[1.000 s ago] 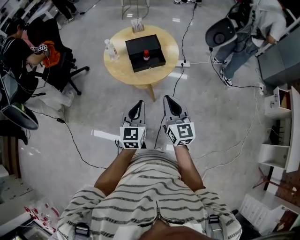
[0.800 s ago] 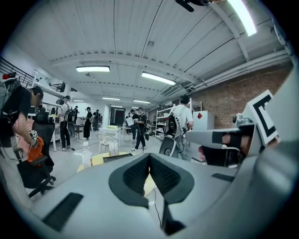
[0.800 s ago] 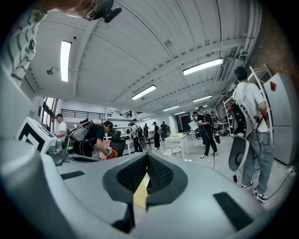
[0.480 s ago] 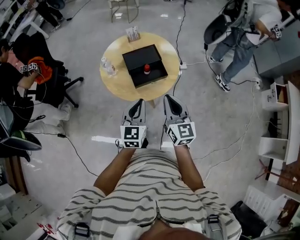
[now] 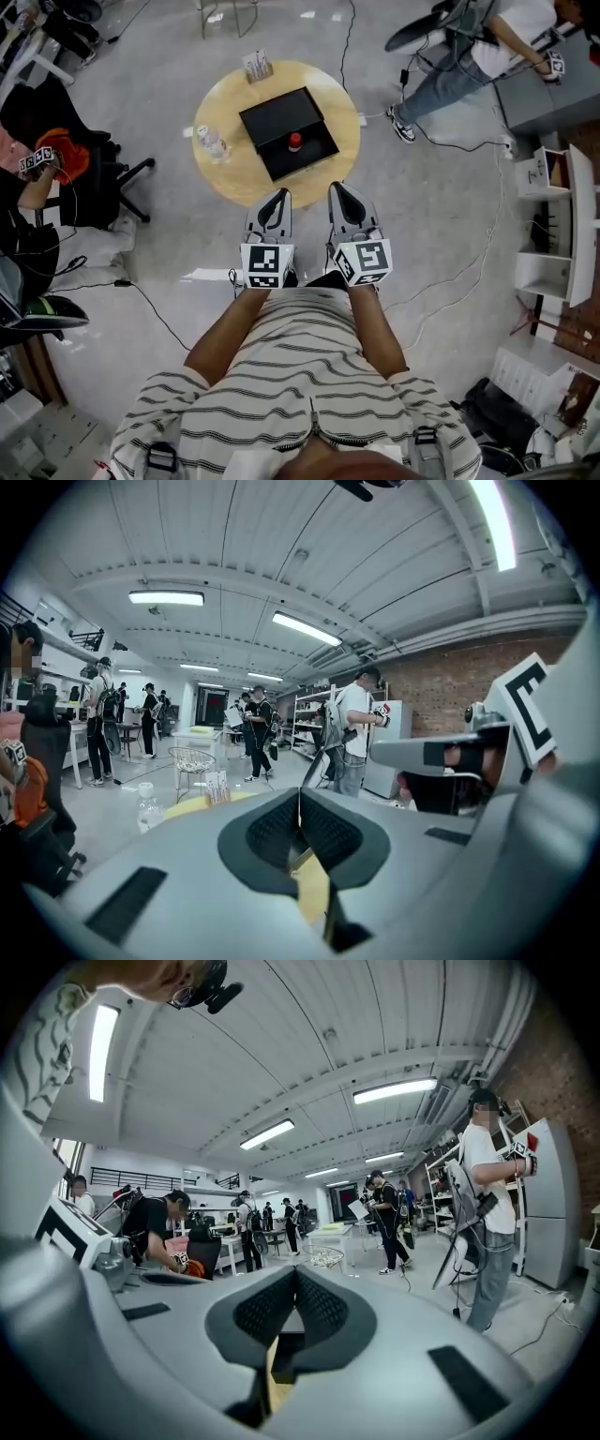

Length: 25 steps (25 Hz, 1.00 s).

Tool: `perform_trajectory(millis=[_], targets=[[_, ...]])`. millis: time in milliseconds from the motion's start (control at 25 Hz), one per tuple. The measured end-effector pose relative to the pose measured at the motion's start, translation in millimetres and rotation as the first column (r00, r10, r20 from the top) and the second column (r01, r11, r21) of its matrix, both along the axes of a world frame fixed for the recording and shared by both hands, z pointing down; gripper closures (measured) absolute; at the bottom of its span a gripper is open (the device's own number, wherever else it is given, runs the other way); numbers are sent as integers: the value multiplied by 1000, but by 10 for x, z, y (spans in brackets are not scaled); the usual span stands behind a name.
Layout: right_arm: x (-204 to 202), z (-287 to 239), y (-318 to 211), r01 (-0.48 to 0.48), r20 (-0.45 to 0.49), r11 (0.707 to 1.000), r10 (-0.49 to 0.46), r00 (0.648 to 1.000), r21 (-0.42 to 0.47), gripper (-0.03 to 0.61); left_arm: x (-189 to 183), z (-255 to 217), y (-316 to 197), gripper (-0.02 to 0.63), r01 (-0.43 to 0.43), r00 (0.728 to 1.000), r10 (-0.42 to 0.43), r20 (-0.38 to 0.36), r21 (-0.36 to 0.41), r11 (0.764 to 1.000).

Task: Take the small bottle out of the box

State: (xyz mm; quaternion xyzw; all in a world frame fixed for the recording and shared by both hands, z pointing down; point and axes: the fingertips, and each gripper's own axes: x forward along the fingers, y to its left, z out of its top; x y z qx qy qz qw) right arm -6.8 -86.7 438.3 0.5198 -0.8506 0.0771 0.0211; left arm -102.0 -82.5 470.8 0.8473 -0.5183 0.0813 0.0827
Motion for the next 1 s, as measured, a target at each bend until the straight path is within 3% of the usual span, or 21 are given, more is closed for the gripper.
perform_trajectory(millis=[280, 1000], targets=[[52, 72, -135, -9, -4, 1000, 9, 1000, -17, 560, 40, 142, -116, 591, -10, 1000, 10, 1, -32, 999], [182, 252, -603, 84, 52, 994, -81, 995, -70, 560, 219, 386, -548, 591, 89, 996, -87, 25, -86, 992]])
